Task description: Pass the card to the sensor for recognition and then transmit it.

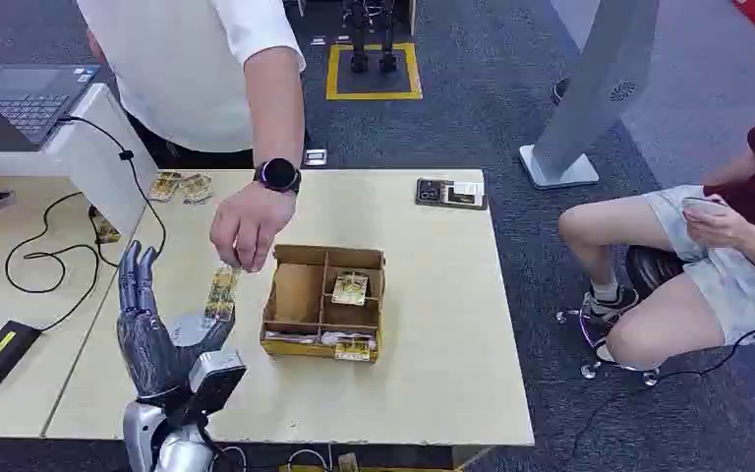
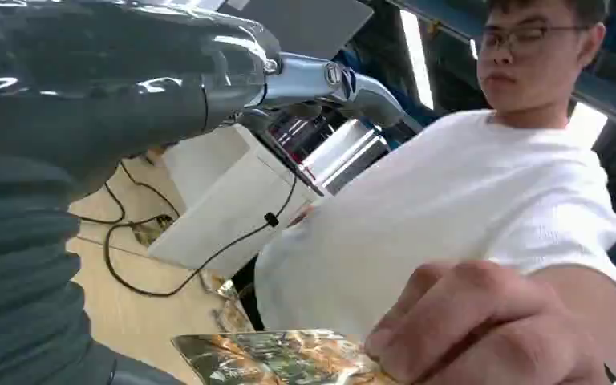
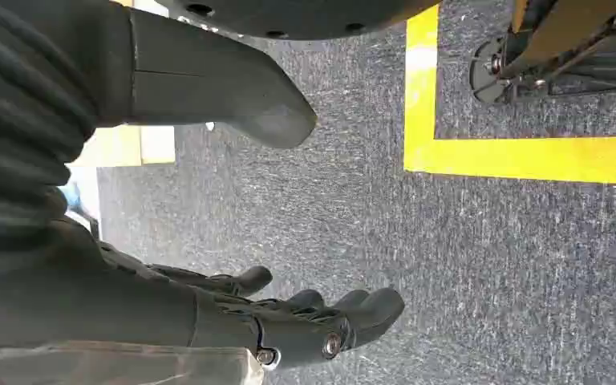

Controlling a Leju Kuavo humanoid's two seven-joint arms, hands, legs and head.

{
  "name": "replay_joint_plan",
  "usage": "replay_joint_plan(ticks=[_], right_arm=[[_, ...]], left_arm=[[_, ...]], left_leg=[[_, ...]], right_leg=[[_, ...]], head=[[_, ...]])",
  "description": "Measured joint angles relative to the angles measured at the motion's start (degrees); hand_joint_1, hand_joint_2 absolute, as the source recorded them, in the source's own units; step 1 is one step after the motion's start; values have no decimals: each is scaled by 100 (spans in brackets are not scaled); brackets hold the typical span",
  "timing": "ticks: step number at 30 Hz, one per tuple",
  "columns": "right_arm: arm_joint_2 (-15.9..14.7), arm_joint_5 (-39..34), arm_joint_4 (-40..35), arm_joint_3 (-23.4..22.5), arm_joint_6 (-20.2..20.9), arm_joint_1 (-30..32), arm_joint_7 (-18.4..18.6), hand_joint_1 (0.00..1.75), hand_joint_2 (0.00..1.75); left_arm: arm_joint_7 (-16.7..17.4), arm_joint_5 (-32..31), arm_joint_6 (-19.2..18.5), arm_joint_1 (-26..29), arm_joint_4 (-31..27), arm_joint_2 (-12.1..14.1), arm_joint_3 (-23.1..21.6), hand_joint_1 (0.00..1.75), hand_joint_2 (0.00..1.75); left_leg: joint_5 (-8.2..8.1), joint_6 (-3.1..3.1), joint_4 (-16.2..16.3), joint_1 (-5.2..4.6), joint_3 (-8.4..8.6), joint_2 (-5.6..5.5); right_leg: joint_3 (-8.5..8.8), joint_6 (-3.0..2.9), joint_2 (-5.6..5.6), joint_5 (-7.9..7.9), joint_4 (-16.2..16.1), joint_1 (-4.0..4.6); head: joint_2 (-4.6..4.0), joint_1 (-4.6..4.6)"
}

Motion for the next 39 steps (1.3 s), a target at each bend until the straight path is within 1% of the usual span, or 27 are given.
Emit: replay_joint_plan(ticks=[3,8,10,13,21,27,34,37,39], right_arm=[[-4,2,-9,0,-7,-1,15,0,175],[-9,96,-9,0,-15,0,46,0,175],[-9,98,-9,0,-17,0,65,0,175],[-13,142,-9,0,-24,0,68,0,175],[-15,199,-11,0,-85,-1,87,0,175],[-17,245,-11,0,-149,-1,83,0,175],[-22,271,-17,0,-186,-8,72,0,175],[-22,302,-33,0,-192,-10,72,0,175],[-24,317,-42,0,-192,-14,74,0,175]], left_arm=[[-99,149,0,-60,26,-103,99,175,175],[-461,367,-2,-84,33,-271,251,175,175],[-540,416,0,-84,33,-330,291,175,175],[-593,462,0,-85,35,-392,348,175,175],[-667,732,2,-82,33,-398,359,175,175],[-724,811,2,-83,33,-398,359,175,175],[-708,754,2,-82,33,-398,361,175,175],[-700,525,2,-74,33,-398,407,175,175],[-687,165,2,-58,37,-407,505,175,175]], left_leg=[[0,0,0,0,0,0],[0,0,0,0,0,0],[0,0,0,0,0,0],[0,0,0,0,0,0],[0,0,0,0,0,0],[0,0,0,0,0,0],[0,0,0,0,0,0],[0,0,0,0,0,0],[0,0,0,0,0,0]], right_leg=[[0,0,0,0,0,0],[0,0,0,0,0,0],[0,0,0,0,0,0],[0,0,0,0,0,0],[0,0,0,0,0,0],[0,0,0,0,0,0],[1,0,0,0,0,0],[1,0,0,0,0,0],[0,0,0,0,0,0]], head=[[0,0],[0,-2],[0,0],[0,0],[0,0],[0,0],[0,0],[0,0],[0,0]])
